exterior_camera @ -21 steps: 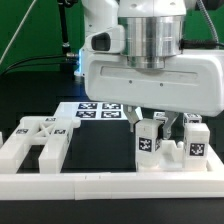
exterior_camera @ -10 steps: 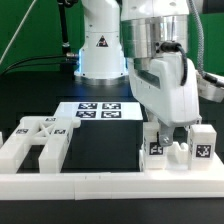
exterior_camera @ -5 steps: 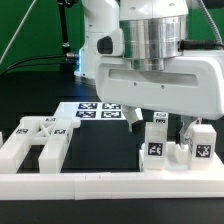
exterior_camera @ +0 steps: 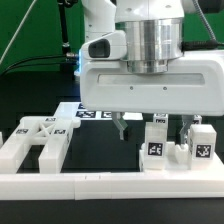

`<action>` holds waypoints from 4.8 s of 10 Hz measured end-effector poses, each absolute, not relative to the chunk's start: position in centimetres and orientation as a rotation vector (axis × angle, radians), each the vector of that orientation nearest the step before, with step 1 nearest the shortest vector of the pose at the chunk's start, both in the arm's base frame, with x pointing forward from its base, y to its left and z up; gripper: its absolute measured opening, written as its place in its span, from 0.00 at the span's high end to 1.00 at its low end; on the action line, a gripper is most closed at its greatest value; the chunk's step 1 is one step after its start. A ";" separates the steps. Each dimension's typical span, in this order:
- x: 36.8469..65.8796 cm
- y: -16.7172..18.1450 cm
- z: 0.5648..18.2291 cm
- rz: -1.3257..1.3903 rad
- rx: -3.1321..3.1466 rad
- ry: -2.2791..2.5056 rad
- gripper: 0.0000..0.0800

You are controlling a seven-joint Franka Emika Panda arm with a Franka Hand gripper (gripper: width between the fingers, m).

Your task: Assemble chair

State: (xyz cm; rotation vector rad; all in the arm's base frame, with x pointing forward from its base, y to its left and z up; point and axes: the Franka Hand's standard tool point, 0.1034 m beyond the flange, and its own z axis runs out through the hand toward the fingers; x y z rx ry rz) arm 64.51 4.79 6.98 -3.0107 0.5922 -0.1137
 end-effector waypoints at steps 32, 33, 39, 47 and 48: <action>64.4 5.3 6.9 -0.049 -2.524 1.652 0.64; 64.4 5.3 6.8 -0.015 -2.398 1.806 0.64; 64.6 6.0 6.8 0.053 -1.750 2.387 0.54; 64.2 6.0 6.6 -0.039 -2.608 1.420 0.19; 64.2 5.9 6.6 -0.054 -2.697 1.280 0.19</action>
Offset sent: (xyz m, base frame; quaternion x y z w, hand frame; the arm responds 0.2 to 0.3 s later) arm 0.0000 0.0000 0.0000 0.0000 0.0000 0.1296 0.9916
